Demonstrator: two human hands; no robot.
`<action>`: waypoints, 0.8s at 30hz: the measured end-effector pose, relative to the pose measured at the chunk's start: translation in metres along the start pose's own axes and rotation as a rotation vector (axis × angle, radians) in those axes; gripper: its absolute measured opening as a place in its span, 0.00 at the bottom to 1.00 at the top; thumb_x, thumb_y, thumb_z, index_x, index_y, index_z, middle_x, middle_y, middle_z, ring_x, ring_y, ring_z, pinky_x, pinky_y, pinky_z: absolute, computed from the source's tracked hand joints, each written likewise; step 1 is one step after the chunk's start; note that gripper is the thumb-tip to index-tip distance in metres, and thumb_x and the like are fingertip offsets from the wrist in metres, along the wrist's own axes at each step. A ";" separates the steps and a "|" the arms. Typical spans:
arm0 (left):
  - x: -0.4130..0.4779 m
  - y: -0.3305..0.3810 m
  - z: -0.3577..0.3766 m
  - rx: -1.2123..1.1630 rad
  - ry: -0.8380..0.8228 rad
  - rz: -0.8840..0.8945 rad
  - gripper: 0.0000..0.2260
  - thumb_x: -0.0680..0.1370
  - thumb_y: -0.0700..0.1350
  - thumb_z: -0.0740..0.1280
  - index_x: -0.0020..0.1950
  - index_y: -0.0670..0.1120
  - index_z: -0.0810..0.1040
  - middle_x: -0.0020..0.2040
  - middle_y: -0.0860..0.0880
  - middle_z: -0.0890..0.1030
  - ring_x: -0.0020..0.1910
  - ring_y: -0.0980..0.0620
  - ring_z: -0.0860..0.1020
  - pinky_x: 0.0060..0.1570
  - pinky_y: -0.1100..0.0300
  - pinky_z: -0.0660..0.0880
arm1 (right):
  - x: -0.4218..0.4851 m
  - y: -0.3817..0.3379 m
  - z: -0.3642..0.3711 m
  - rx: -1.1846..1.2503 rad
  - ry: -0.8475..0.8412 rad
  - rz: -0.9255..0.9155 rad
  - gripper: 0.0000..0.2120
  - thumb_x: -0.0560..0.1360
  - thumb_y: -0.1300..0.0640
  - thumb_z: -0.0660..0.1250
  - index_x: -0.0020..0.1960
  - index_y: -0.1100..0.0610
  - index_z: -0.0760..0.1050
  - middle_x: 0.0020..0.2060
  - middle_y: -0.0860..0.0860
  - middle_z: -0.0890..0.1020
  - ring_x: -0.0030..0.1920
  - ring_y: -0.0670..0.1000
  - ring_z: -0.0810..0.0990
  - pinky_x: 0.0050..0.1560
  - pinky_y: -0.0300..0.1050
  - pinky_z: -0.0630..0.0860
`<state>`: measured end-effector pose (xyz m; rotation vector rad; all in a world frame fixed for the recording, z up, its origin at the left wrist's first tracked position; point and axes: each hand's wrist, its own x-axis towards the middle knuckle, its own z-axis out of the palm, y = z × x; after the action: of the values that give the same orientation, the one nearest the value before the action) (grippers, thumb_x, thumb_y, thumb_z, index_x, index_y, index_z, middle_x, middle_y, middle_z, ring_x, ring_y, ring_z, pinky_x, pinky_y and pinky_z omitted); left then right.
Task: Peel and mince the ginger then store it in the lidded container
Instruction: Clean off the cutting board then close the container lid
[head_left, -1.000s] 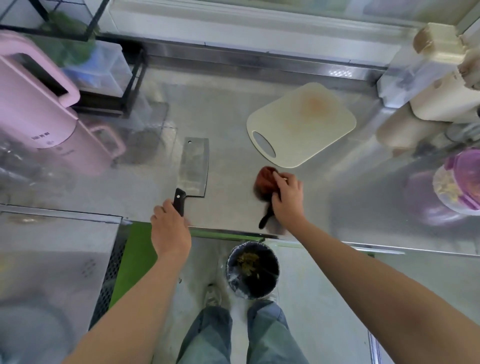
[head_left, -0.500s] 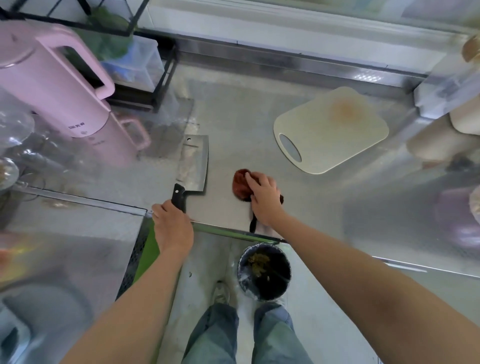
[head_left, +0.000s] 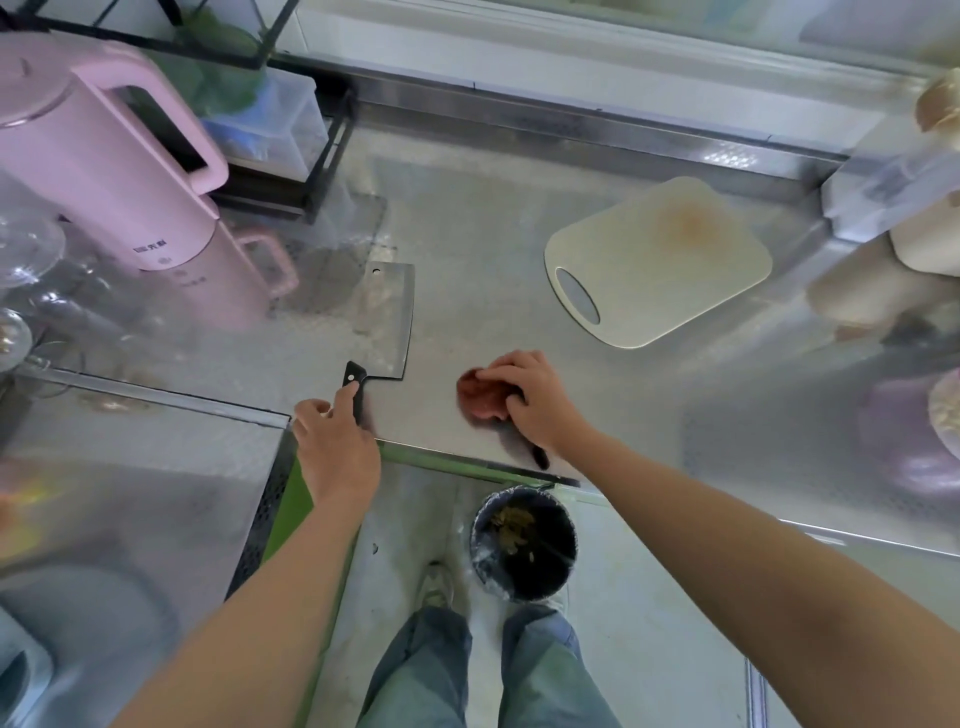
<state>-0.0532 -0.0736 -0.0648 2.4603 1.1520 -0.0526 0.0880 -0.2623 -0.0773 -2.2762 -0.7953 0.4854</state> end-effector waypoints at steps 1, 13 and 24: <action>-0.003 0.002 0.000 0.037 0.013 0.018 0.22 0.78 0.36 0.62 0.71 0.49 0.68 0.65 0.40 0.63 0.60 0.40 0.66 0.51 0.49 0.71 | 0.000 0.000 0.007 -0.028 -0.018 -0.011 0.25 0.67 0.68 0.56 0.59 0.57 0.80 0.58 0.55 0.78 0.59 0.58 0.70 0.63 0.55 0.66; -0.020 0.008 0.012 0.150 0.020 0.137 0.20 0.74 0.36 0.65 0.65 0.48 0.73 0.68 0.39 0.63 0.66 0.38 0.62 0.61 0.44 0.66 | -0.025 0.020 -0.016 0.056 0.145 0.111 0.24 0.67 0.71 0.57 0.55 0.56 0.82 0.53 0.53 0.80 0.55 0.53 0.71 0.60 0.48 0.68; -0.032 0.032 0.024 0.133 -0.166 0.426 0.16 0.76 0.37 0.63 0.62 0.47 0.76 0.69 0.43 0.69 0.70 0.41 0.63 0.65 0.46 0.65 | -0.060 0.020 -0.036 0.129 -0.086 0.113 0.19 0.66 0.72 0.62 0.48 0.57 0.85 0.46 0.51 0.82 0.51 0.50 0.77 0.56 0.43 0.72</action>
<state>-0.0472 -0.1242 -0.0689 2.7063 0.5565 -0.2087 0.0702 -0.3307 -0.0588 -2.2007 -0.6597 0.6706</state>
